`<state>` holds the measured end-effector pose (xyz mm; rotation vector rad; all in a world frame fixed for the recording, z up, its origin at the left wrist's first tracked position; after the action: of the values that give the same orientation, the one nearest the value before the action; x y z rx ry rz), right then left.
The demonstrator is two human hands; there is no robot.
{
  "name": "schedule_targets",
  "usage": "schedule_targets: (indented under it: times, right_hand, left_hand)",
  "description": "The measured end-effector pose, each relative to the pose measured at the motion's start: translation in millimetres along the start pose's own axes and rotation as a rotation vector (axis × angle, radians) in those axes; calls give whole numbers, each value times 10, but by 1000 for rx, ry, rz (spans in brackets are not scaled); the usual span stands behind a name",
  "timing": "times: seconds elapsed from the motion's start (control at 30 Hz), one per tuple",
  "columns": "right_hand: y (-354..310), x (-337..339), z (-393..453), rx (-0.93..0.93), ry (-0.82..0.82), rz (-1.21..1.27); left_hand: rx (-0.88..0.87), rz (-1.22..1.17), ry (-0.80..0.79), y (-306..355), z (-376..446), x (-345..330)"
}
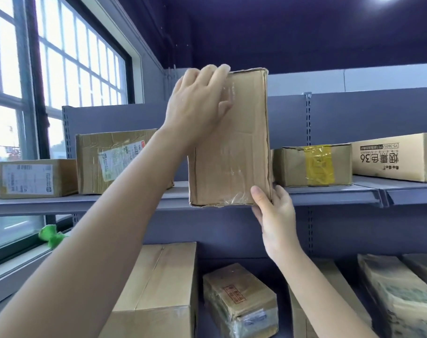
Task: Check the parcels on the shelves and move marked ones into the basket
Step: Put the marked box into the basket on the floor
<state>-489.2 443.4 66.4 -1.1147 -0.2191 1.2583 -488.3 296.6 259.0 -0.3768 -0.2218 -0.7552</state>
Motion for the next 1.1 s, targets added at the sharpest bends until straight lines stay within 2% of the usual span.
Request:
schedule_targets:
  times: [0.1,0.23,0.47,0.6,0.7,0.8,0.87,0.97,1.1]
  right_hand:
    - [-30,-94,-34,-18,-97,103]
    - [-110,-122,-107,49,-129,177]
    - [-140,-331,-223,154,-217,115]
    - [-158,-412,-353,258,-215,17]
    - [-258,-369,-417,351,-214,-111]
    - [-336,-350,-471,389,-277,-258]
    - [-382,-389,-531,346,-301,-290]
    - [-377,-370,-518,240,-245,-211]
    - [-321,-432,-556,224,-257,-226]
  left_hand:
    - [27,10,34,-61,-14,90]
    - [143,-28,136,-198,-223,223]
    - [479,-402,302,-588,-845,497]
    - [646,-794,347,-834,-1174,547]
    - [807,-916,288,-980,-1421,439]
    - [849,-1073,267,-966,-1629,277]
    - [875,-1185,251,-920,-1752,180]
    - [878,-1278,156,-865,-1887,76]
    - [918,-1249,22,-917,-1979,34]
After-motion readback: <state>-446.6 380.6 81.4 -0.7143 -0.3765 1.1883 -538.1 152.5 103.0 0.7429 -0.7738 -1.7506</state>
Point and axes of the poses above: each hand's wrist, its own z-axis towards the middle knuckle, its own x-axis out of the back of the hand, y = z × x, the point moved 5 cm from there along z, towards the middle knuckle, and after that the axes turned 3 degrees about -y, right-handed, at the moved point
